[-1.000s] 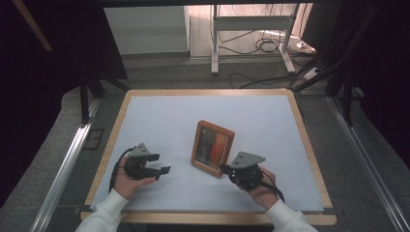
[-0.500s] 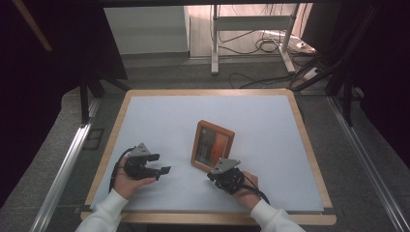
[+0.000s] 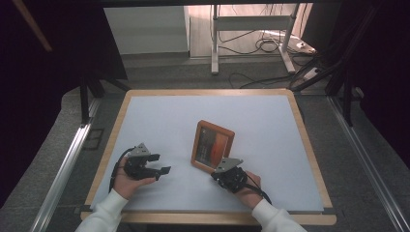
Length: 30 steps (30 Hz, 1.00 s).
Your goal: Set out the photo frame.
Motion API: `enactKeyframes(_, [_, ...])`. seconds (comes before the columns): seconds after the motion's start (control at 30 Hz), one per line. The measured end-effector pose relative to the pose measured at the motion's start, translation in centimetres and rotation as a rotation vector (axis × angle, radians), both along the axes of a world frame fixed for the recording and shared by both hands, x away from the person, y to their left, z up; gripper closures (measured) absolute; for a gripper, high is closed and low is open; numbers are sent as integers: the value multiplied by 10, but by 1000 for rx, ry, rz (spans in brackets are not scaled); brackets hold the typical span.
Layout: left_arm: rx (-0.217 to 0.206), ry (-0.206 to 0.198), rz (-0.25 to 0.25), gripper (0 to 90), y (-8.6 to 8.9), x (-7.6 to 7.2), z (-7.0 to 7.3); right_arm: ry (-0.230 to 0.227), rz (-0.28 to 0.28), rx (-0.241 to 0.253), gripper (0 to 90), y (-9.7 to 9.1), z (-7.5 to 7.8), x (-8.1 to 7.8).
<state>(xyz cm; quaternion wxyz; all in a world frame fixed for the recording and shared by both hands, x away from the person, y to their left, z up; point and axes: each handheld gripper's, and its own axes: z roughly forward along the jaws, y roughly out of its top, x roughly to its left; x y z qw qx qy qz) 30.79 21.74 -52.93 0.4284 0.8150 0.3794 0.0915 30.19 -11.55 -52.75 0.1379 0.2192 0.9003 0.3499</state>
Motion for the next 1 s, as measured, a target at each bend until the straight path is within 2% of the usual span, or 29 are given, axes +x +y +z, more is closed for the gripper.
enactKeyframes(0.6, [3, 4, -4, 257, -1, 0, -1, -5, -29, 13, 900, -17, 3, 5])
enactKeyframes(1.0, [3, 4, -4, 257, -1, 0, -1, -15, -37, 2, 900, -23, 4, 8])
